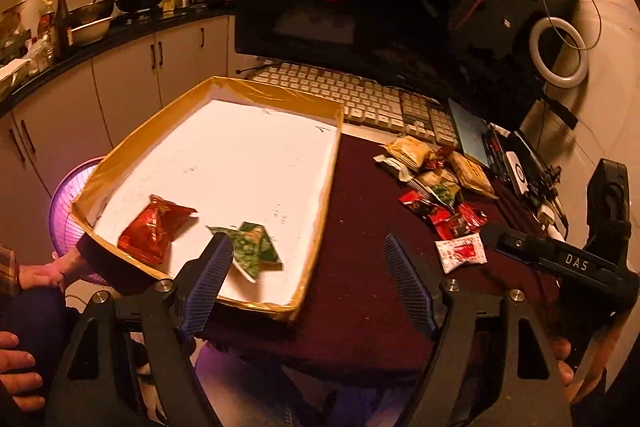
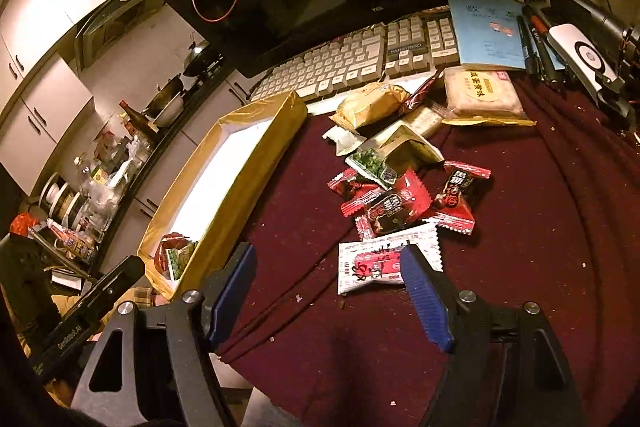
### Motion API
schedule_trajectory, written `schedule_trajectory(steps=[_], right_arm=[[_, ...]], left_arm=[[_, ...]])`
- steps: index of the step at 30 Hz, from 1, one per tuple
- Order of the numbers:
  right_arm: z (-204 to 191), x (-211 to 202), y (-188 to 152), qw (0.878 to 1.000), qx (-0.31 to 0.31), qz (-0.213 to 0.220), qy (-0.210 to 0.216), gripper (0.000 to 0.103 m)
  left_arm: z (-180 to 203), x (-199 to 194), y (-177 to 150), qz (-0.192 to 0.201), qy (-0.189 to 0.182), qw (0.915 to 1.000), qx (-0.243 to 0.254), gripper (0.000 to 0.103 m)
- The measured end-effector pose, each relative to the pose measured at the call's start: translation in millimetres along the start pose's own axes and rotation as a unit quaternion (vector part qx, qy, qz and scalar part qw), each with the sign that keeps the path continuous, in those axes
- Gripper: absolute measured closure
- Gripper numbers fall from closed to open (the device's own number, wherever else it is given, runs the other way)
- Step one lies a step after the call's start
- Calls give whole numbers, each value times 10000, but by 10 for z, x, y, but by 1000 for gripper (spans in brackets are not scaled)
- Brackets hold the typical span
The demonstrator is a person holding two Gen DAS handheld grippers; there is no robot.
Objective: Organize snacks
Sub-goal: 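Move both grippers back toward the snack pile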
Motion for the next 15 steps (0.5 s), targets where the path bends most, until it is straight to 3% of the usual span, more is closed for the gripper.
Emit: schedule_trajectory(steps=[15], right_arm=[[302,4,-71,9991,154,-73,-385,31]], left_arm=[[543,203,-35,-361,-280,9972,598,25]])
Point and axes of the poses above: each gripper's, at about its wrist camera, not at the fingertips, and x roughly the way its jaws point, z to its right, y to its top, the point moved 4 cm from there along x, roughly the way its jaws point, and after that the axes turned 14 degrees about -z, right-handed, at the moved point
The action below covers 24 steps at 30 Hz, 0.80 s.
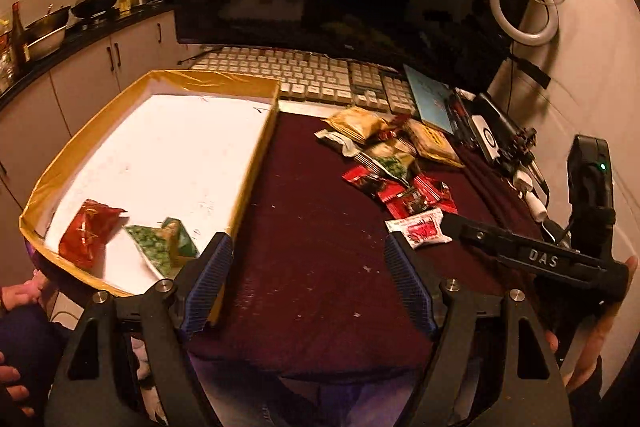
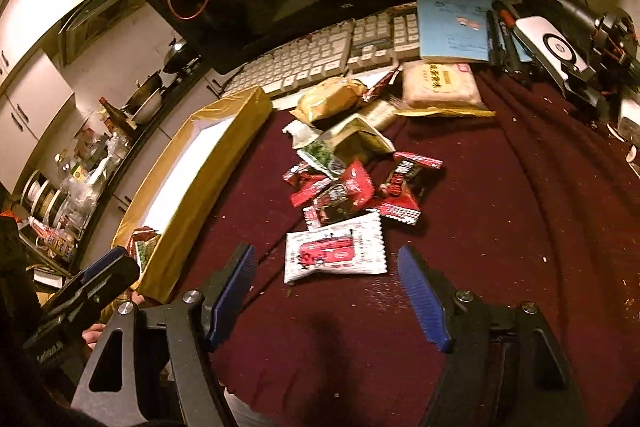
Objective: Organize snacks
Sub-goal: 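Move both grippers back toward the snack pile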
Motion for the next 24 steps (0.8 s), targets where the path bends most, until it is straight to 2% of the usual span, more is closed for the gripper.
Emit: schedule_trajectory(steps=[14,24], right_arm=[[38,137,-21,9995,44,-251,-183,44],[-22,182,-30,9990,-48,-311,-301,43]], left_arm=[[13,7,-58,-106,-67,9999,14,25],[11,27,-90,-178,-31,9998,15,25]])
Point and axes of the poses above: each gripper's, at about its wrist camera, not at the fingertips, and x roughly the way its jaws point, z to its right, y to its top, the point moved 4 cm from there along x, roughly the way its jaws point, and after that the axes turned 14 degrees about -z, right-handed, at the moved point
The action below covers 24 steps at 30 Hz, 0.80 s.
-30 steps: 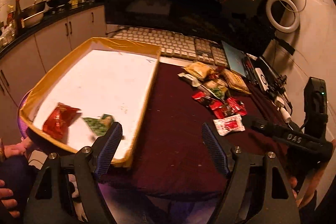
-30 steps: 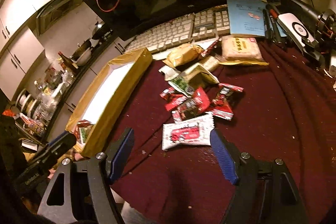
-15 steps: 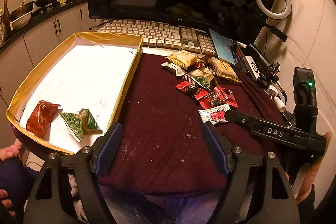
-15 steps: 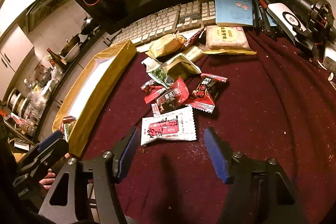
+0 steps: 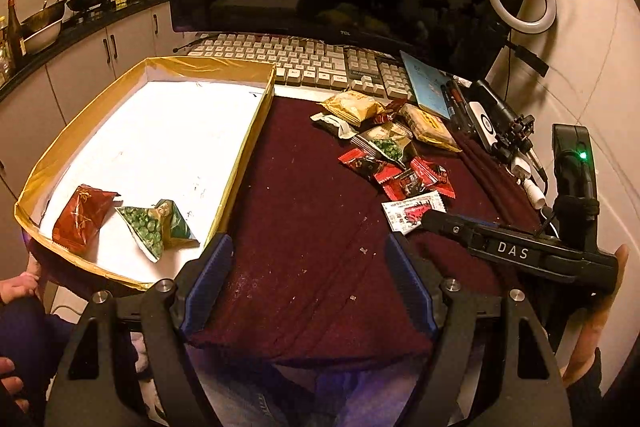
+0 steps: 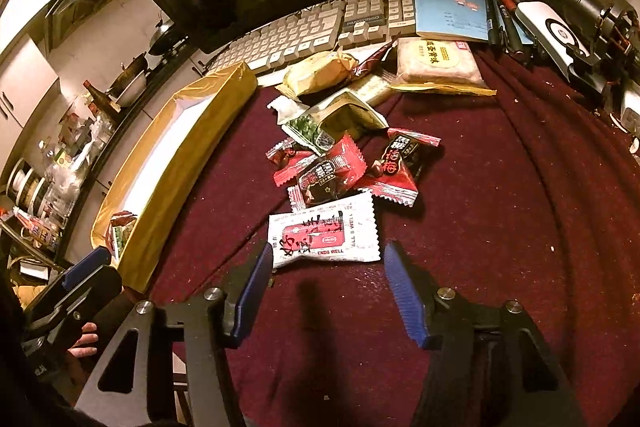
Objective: Organize snacks
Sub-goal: 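Move both grippers back toward the snack pile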
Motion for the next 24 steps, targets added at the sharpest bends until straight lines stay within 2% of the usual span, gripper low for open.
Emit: schedule_trajectory(steps=[21,24], right_arm=[[-20,-48,-7,9998,-134,98,68,44],[31,-140,62,9995,-41,306,50,43]], left_arm=[[0,89,-5,-169,-125,9998,-49,25],[28,92,-7,-178,-111,9998,-1,25]])
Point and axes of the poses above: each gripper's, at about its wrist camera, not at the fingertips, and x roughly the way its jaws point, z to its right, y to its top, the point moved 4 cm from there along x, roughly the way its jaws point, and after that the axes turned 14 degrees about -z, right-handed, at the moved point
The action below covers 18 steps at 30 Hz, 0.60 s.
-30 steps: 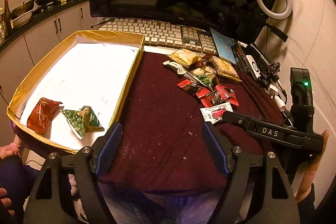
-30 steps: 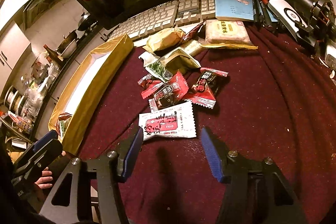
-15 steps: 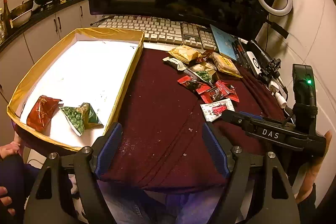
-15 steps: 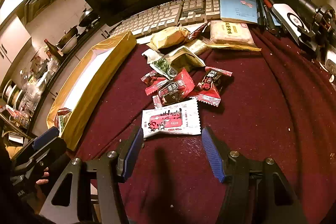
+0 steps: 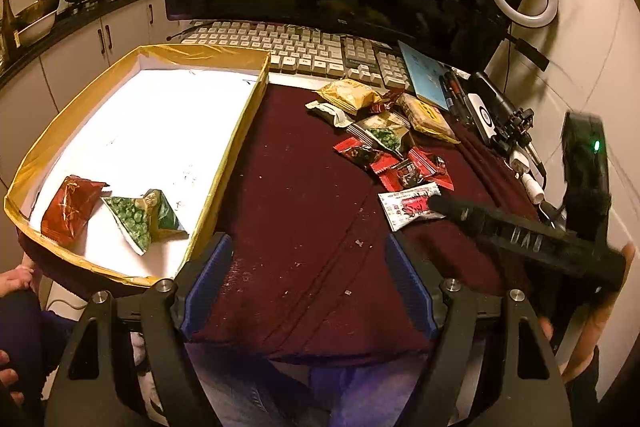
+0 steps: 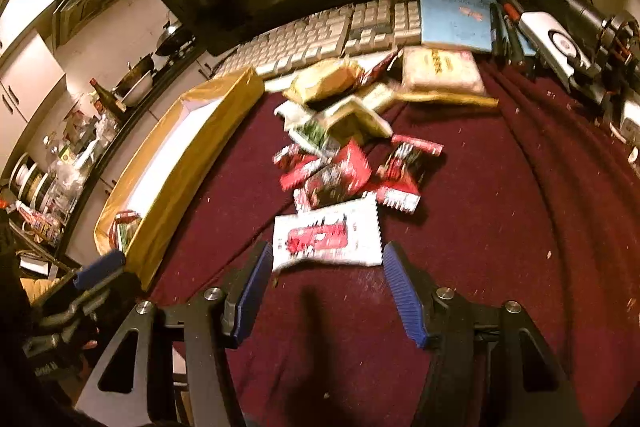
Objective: Organize snacks
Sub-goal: 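Move both grippers back toward the snack pile, then grasp the white-and-red packet with the left gripper while the right grasps a red candy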
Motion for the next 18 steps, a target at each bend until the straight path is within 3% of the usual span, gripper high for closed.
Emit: schedule_trajectory(steps=[4,8,12,15,16,18], right_arm=[[182,-62,230,9992,314,185,-165,46],[361,103,400,9964,531,-51,-655,69],[355,246,454,9976,531,-122,-438,69],[262,307,490,9976,308,41,-617,68],[254,314,494,9967,281,65,-757,79],[275,267,464,9974,303,124,-649,81]], left_arm=[[40,28,-12,-39,25,9999,90,25],[85,28,-14,-31,90,9997,213,25],[121,48,-13,-77,98,9995,290,25],[189,70,10,-104,90,9990,418,25],[207,69,18,-105,82,9988,465,25],[294,70,46,-79,49,9978,650,25]])
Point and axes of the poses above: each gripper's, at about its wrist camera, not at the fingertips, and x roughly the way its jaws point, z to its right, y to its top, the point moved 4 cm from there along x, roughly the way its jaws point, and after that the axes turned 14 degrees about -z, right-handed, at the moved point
